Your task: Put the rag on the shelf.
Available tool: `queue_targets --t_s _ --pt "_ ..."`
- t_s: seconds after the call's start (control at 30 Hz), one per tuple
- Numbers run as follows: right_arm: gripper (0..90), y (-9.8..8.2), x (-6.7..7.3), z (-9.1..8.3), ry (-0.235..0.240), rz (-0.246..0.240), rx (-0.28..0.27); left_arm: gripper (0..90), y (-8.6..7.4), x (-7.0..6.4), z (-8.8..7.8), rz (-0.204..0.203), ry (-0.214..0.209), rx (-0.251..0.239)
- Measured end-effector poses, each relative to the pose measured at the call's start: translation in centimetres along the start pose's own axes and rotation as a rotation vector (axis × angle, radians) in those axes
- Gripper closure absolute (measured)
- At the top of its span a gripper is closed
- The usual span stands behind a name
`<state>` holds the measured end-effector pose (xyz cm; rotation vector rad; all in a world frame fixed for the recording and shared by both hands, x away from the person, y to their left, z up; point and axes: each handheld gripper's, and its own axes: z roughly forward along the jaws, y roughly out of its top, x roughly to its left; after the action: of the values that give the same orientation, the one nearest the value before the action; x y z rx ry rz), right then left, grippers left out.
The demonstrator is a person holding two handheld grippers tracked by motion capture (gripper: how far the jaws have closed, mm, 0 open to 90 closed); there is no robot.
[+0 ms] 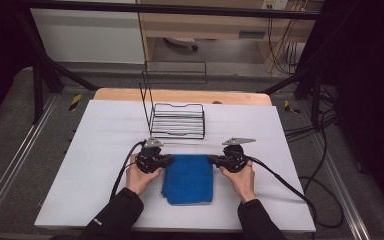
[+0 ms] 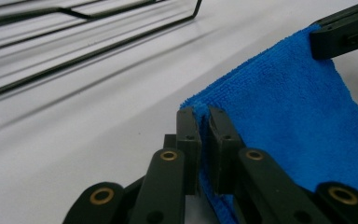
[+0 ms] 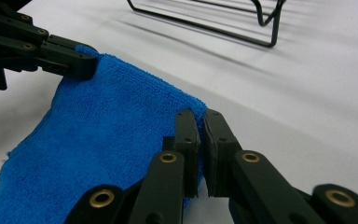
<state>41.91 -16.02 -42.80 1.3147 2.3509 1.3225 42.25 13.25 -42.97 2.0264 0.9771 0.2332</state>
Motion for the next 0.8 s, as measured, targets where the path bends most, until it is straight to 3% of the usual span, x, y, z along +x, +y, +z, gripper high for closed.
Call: queue_targets --t_s 0.8 --pt "86.1 1.1 1.7 -3.3 0.029 -0.072 -0.158 84.2 0.9 -1.4 -3.6 0.032 -0.002 -0.131"
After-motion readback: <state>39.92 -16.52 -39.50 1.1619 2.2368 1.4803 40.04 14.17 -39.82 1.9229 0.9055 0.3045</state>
